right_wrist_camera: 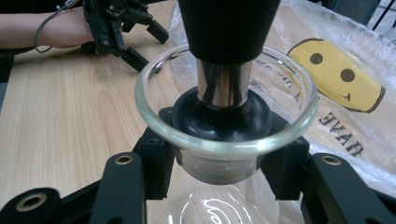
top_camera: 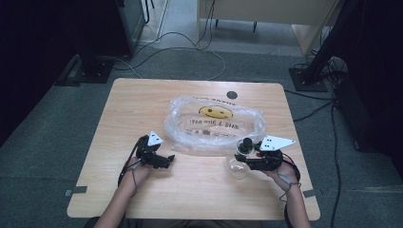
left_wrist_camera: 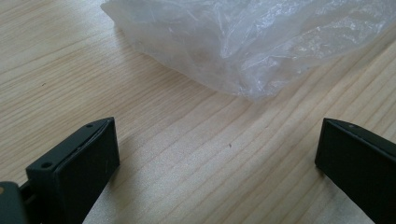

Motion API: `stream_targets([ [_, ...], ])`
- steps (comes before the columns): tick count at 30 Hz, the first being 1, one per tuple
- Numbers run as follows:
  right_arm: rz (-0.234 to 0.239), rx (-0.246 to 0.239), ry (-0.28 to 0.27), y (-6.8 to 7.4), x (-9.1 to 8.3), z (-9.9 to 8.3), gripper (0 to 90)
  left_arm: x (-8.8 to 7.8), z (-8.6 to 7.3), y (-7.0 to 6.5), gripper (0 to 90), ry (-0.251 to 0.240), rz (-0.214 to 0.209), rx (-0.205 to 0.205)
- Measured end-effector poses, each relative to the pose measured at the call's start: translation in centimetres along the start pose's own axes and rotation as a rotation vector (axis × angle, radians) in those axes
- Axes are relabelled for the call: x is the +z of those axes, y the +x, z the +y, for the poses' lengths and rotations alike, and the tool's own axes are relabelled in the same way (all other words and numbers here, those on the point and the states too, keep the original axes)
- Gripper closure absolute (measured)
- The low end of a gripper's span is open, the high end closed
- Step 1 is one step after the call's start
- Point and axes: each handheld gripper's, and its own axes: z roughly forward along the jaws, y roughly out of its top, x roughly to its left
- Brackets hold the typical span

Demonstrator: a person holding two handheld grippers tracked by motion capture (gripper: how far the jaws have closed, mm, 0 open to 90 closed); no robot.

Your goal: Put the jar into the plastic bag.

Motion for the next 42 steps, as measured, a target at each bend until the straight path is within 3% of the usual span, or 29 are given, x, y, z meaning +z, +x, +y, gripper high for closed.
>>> stream_targets([
  [13,-0.035,0.037,0.05,0.4,0.0,0.7,51.2,0.0,0.0,0.0,0.0,0.0,0.0,0.0],
  [20,-0.06,0.083,0.111,0.6,-0.1,1.7,51.3,0.0,0.0,0.0,0.0,0.0,0.0,0.0],
  [26,-0.095,0.097,0.115,0.9,-0.5,2.5,51.4,0.0,0.0,0.0,0.0,0.0,0.0,0.0],
  [32,-0.129,0.061,0.117,1.5,-1.2,3.6,51.4,0.0,0.0,0.0,0.0,0.0,0.0,0.0],
  [42,-0.15,-0.047,0.083,3.1,-1.9,6.3,51.4,-0.1,-0.1,-0.1,0.0,-0.003,0.004,-0.004],
])
